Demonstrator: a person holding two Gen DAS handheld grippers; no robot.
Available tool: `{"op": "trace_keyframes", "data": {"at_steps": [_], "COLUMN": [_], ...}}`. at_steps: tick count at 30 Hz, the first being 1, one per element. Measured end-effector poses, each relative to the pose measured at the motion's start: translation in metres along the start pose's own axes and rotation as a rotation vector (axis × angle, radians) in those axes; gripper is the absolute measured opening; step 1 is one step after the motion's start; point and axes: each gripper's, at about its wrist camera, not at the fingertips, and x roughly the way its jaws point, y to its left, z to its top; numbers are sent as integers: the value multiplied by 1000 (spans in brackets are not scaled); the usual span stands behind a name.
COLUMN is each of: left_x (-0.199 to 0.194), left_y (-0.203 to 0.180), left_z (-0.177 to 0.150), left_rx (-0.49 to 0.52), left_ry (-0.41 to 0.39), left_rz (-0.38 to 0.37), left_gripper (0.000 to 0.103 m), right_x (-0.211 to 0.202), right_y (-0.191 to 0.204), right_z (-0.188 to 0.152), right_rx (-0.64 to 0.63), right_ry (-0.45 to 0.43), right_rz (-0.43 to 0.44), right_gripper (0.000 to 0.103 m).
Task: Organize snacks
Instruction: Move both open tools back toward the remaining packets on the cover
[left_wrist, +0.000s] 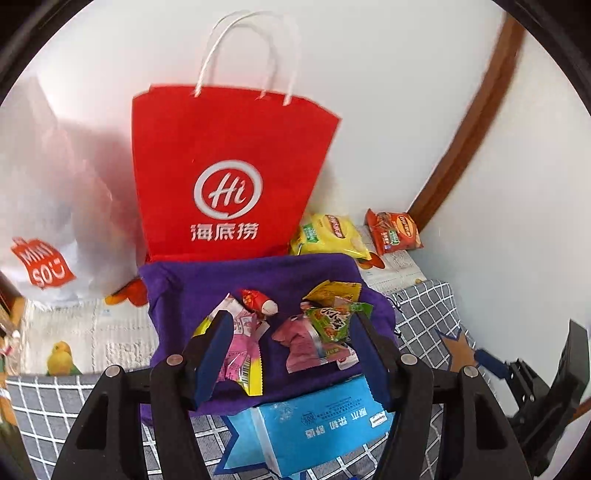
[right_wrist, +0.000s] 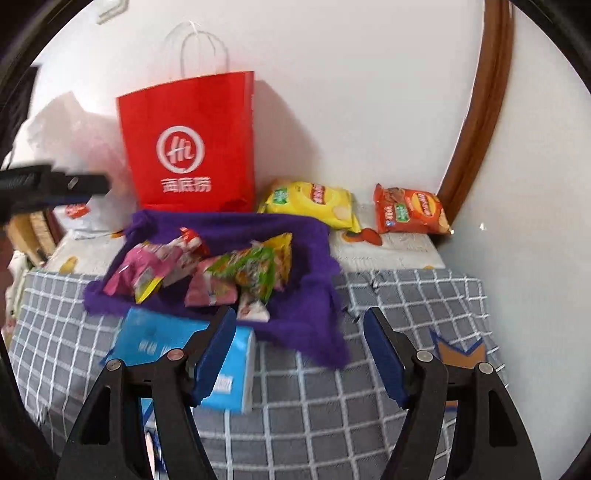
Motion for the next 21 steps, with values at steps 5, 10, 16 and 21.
{"op": "trace_keyframes", "data": {"at_steps": [5, 10, 16, 21], "left_x": [-10, -24, -34, -37], "left_y": [-8, 5, 19, 30], "left_z": [-16, -50, -98, -131], "left_rx": [32, -19, -54, -78], "left_ry": [32, 62, 92, 113], "left_rz": [45, 59, 82, 93], "left_gripper": [64, 64, 64, 64], "right_x": [-17, -9, 9, 21], "right_y": [7, 26, 54, 72], "right_z": [-33, -69, -105, -122], "right_rx": [-25, -30, -47, -60], "right_ry": [0, 79, 156, 181], "right_rz": [101, 186, 257, 298], "right_gripper": [71, 67, 47, 47]}}
